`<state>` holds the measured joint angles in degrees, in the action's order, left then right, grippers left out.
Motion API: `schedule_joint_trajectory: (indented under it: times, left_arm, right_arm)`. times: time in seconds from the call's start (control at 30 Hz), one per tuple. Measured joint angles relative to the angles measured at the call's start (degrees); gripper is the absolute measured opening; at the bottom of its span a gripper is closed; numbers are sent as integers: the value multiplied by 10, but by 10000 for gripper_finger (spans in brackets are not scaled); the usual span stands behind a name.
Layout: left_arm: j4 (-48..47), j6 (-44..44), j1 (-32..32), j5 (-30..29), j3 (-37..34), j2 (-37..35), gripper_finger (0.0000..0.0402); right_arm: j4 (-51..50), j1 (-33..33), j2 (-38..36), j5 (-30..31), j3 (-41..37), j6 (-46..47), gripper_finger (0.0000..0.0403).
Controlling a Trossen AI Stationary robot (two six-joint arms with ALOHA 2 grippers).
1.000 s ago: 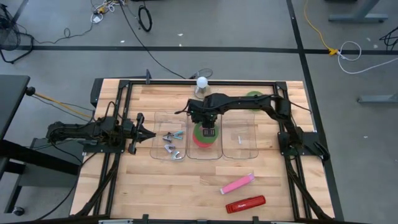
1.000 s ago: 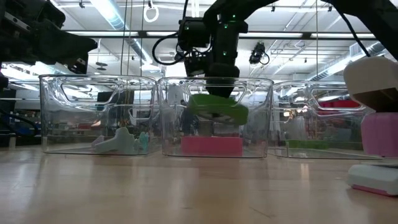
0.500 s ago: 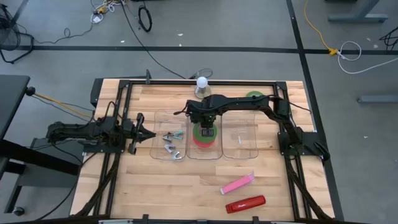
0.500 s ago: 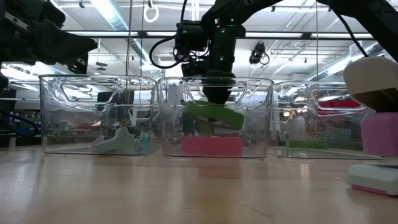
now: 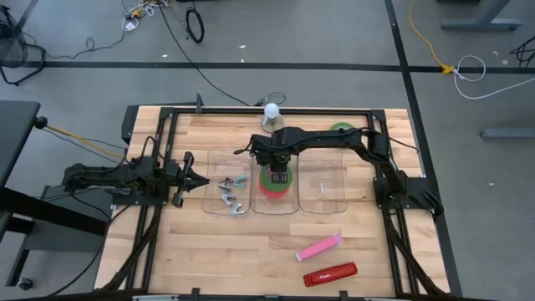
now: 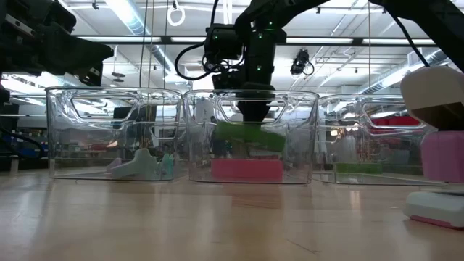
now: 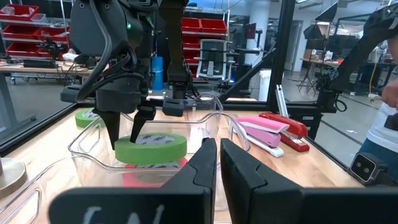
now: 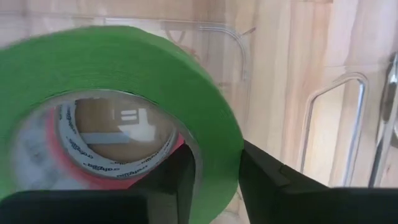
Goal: Pick and place Stapler, Stapler remover, tape
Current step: Put the green tape into the middle transparent bin
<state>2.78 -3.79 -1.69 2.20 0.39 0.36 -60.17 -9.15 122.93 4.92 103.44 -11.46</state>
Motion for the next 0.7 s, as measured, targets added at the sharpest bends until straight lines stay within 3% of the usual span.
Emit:
schedule_joint_trajectory:
  times: [0.37, 0.7]
  left_arm:
    - [0, 0, 0, 0, 0, 0, 25]
    - [0, 0, 0, 0, 0, 0, 25]
  right_arm:
    - [-3, 0, 0, -39, 0, 5, 191]
    - [3, -1, -29, -39, 0, 5, 207]
